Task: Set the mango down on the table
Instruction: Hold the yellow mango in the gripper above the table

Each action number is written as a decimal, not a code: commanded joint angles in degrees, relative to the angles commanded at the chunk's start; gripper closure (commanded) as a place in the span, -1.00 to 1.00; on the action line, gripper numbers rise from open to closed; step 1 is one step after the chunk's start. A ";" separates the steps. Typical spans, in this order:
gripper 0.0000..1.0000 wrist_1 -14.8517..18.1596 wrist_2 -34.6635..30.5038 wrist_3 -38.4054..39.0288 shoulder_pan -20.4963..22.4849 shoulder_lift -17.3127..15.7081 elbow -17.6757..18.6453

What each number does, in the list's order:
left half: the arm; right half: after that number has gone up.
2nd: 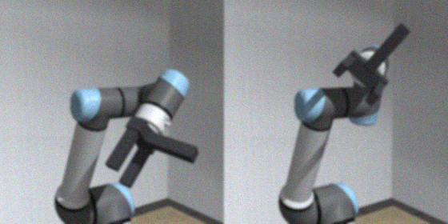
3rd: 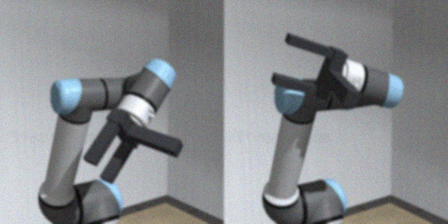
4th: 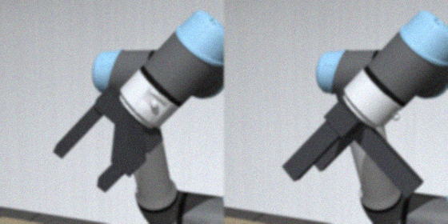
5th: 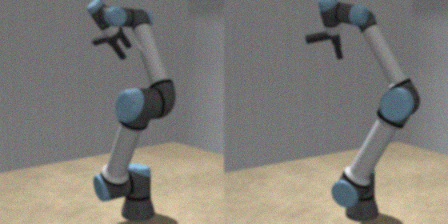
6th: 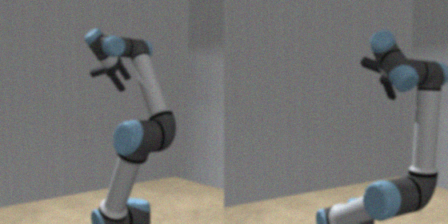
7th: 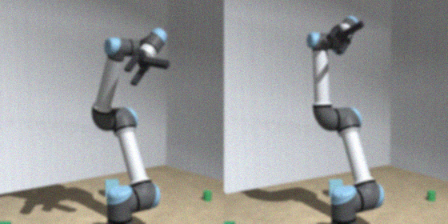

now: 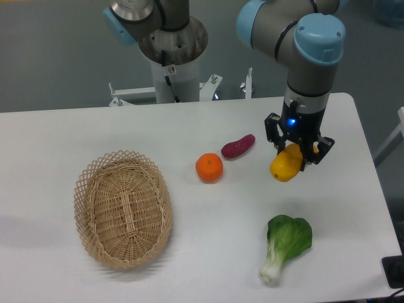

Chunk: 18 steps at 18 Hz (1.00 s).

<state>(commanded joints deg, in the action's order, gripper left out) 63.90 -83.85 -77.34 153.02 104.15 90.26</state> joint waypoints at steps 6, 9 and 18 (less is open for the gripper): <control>0.07 -0.44 -0.18 0.09 0.00 0.00 0.70; 0.07 -0.44 -0.27 0.09 -0.09 0.00 0.79; 0.08 -1.84 -0.53 0.17 -0.53 0.61 2.11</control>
<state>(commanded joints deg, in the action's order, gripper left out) 62.05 -84.37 -77.17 152.49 104.76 92.37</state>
